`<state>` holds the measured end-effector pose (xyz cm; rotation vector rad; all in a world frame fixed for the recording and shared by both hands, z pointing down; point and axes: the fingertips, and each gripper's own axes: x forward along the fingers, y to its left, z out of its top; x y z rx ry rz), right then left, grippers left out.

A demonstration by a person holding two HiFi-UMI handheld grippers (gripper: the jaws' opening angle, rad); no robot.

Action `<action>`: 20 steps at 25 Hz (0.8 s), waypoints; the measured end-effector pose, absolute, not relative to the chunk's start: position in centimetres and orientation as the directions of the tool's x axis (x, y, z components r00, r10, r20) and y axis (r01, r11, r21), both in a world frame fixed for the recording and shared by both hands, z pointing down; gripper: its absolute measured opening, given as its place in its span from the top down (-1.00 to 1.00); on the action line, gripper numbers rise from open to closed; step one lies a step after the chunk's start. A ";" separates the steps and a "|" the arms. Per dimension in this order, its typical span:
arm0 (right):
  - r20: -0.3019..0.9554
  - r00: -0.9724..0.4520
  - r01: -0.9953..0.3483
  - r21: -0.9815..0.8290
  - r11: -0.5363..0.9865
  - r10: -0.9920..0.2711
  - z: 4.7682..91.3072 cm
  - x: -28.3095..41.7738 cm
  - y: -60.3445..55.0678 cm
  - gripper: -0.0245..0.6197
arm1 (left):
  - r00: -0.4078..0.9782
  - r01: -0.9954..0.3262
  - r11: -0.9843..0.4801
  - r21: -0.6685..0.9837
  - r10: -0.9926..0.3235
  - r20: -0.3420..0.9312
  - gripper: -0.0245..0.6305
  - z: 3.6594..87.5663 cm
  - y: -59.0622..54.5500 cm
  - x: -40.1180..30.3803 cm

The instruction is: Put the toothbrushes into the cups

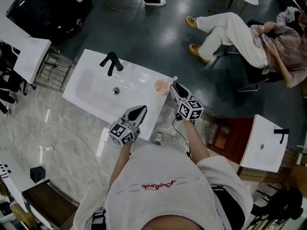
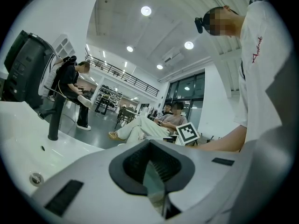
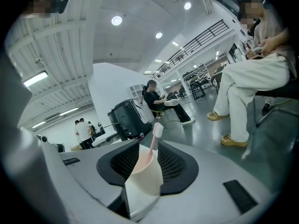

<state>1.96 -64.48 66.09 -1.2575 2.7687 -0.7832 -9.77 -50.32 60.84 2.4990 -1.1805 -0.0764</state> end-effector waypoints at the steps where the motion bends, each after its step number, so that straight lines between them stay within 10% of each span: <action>1: 0.202 -0.678 -0.708 -0.439 0.553 -0.707 66.1 2.1 -64.3 0.55 | 0.650 -0.732 -0.581 0.355 -0.753 0.107 0.88 60.8 -50.3 -9.7; 6: 0.207 -0.658 -0.728 -0.422 0.541 -0.724 65.6 3.0 -63.7 0.90 | 0.672 -0.714 -0.610 0.343 -0.735 0.092 0.88 60.1 -50.2 -9.2; 20: 0.180 -0.651 -0.747 -0.328 0.579 -0.738 63.2 3.6 -58.1 0.91 | 0.710 -0.680 -0.657 0.325 -0.701 0.067 0.88 59.9 -46.3 -8.1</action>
